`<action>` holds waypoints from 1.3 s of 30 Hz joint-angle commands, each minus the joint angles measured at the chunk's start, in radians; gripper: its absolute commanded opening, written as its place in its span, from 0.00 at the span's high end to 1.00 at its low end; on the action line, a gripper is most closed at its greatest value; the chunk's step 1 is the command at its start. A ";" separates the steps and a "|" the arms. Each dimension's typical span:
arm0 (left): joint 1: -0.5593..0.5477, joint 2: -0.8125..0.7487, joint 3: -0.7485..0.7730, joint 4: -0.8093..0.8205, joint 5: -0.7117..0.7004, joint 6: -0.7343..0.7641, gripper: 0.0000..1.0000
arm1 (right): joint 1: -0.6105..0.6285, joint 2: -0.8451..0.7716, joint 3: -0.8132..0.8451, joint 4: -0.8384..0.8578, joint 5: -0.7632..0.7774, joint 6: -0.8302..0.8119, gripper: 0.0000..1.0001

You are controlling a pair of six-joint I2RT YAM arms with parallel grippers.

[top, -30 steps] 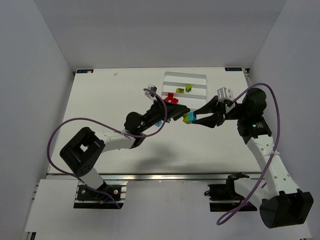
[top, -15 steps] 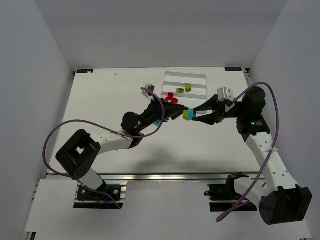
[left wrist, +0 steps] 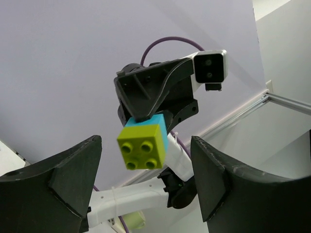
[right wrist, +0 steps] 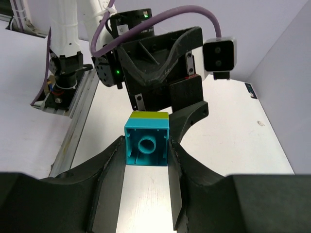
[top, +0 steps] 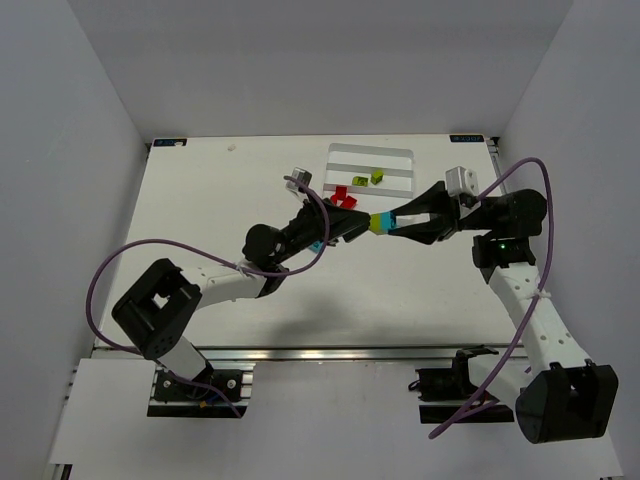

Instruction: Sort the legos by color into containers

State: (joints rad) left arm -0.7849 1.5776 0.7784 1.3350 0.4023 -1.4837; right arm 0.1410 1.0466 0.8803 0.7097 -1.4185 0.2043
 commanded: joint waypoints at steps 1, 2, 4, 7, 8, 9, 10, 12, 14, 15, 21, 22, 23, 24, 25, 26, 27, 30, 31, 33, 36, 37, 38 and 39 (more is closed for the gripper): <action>-0.004 -0.010 0.015 0.127 0.030 -0.007 0.16 | -0.007 0.016 -0.023 0.407 -0.002 0.285 1.00; -0.004 -0.007 0.019 0.124 0.033 -0.007 0.17 | -0.007 0.016 -0.023 0.369 0.001 0.247 1.00; -0.004 -0.004 0.022 0.122 0.036 -0.007 0.16 | -0.009 0.018 -0.020 0.324 0.007 0.212 1.00; -0.004 0.001 0.028 0.118 0.040 -0.010 0.17 | -0.008 0.021 -0.023 0.309 0.013 0.196 1.00; -0.004 0.001 0.030 0.116 0.044 -0.010 0.18 | -0.011 0.021 -0.023 0.307 0.016 0.196 1.00; -0.004 0.004 0.033 0.115 0.044 -0.012 0.18 | -0.008 0.026 -0.023 0.309 0.018 0.190 1.00; -0.004 0.005 0.036 0.113 0.047 -0.015 0.19 | -0.009 0.026 -0.023 0.307 0.020 0.185 1.00; -0.004 0.010 0.042 0.110 0.052 -0.015 0.21 | -0.009 0.033 -0.021 0.289 0.021 0.173 1.00; -0.004 0.016 0.045 0.110 0.053 -0.020 0.22 | -0.008 0.036 -0.024 0.287 0.023 0.170 1.00; -0.004 0.019 0.051 0.109 0.059 -0.023 0.22 | -0.007 0.041 -0.026 0.287 0.023 0.168 1.00; -0.004 0.030 0.058 0.109 0.069 -0.029 0.24 | -0.004 0.053 -0.035 0.287 0.026 0.164 1.00; -0.004 0.033 0.058 0.112 0.067 -0.030 0.25 | -0.003 0.053 -0.035 0.287 0.027 0.162 1.00; -0.004 0.036 0.058 0.115 0.064 -0.032 0.25 | -0.003 0.053 -0.038 0.289 0.027 0.162 1.00; -0.004 0.038 0.059 0.116 0.067 -0.035 0.26 | -0.003 0.055 -0.038 0.287 0.027 0.162 1.00; -0.004 0.041 0.061 0.125 0.066 -0.036 0.28 | -0.001 0.055 -0.040 0.287 0.029 0.161 1.00; -0.004 0.047 0.062 0.130 0.069 -0.041 0.29 | -0.003 0.055 -0.040 0.287 0.030 0.158 1.00; -0.004 0.050 0.064 0.131 0.069 -0.046 0.31 | -0.004 0.056 -0.040 0.284 0.030 0.156 1.00; -0.004 0.062 0.070 0.142 0.076 -0.055 0.35 | -0.003 0.061 -0.040 0.280 0.033 0.150 1.00; -0.004 0.062 0.071 0.148 0.076 -0.058 0.37 | -0.003 0.062 -0.040 0.280 0.032 0.150 1.00; -0.004 0.071 0.076 0.154 0.081 -0.067 0.41 | -0.001 0.066 -0.041 0.274 0.032 0.139 1.00; -0.004 0.081 0.087 0.158 0.089 -0.073 0.47 | 0.000 0.067 -0.044 0.251 0.030 0.123 1.00; -0.004 0.084 0.088 0.161 0.093 -0.075 0.50 | 0.000 0.066 -0.046 0.246 0.032 0.118 1.00; -0.004 0.085 0.090 0.165 0.095 -0.076 0.54 | 0.000 0.067 -0.046 0.240 0.032 0.110 1.00; -0.004 0.087 0.088 0.170 0.095 -0.081 0.68 | -0.004 0.064 -0.047 0.220 0.032 0.103 1.00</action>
State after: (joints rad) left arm -0.7845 1.6650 0.8352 1.3376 0.4747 -1.5681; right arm 0.1364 1.1145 0.8375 0.9436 -1.3987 0.3302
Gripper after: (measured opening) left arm 0.418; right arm 0.416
